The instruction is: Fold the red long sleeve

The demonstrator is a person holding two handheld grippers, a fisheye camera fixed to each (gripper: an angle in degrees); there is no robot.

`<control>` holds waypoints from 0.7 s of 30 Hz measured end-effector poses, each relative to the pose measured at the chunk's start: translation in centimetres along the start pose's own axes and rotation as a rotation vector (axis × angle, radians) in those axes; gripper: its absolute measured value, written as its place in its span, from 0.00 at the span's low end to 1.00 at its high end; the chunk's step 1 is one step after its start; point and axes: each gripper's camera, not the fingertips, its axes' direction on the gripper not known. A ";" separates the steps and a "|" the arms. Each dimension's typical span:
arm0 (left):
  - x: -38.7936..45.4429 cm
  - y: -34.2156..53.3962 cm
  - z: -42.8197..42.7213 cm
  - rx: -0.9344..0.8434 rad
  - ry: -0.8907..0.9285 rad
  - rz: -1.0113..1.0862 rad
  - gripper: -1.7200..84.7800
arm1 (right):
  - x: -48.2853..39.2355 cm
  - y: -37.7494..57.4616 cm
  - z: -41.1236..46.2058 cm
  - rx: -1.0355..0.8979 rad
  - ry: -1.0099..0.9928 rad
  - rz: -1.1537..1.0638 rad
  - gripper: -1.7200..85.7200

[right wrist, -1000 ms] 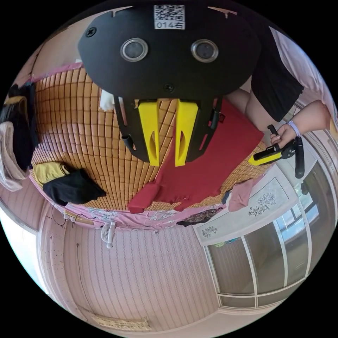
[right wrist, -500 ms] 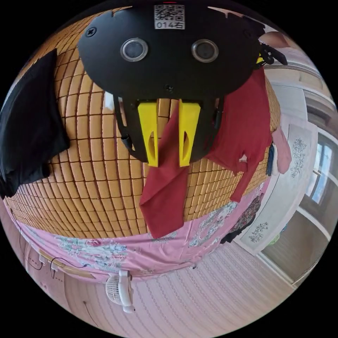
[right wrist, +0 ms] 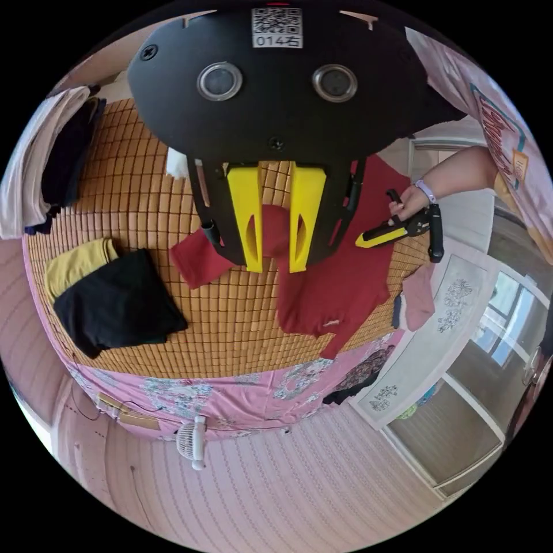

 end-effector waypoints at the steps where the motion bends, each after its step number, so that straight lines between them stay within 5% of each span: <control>1: 0.0 -0.6 -0.1 0.003 0.001 0.008 0.01 | 0.7 0.5 0.0 0.003 0.034 0.031 0.12; 6: -0.9 -6.1 0.4 -0.008 -0.011 0.084 0.01 | 7.4 3.9 4.1 -0.054 0.225 0.304 0.15; 13: -0.6 -12.0 2.9 -0.062 -0.041 0.131 0.01 | 11.6 2.5 10.2 -0.135 0.388 0.367 0.13; 17: 0.3 -14.7 4.2 -0.073 -0.030 0.136 0.02 | 12.4 3.4 7.3 -0.078 0.247 0.420 0.08; 21: 1.9 -18.2 5.3 -0.070 -0.035 0.185 0.03 | 13.0 7.0 0.1 0.059 0.368 0.538 0.10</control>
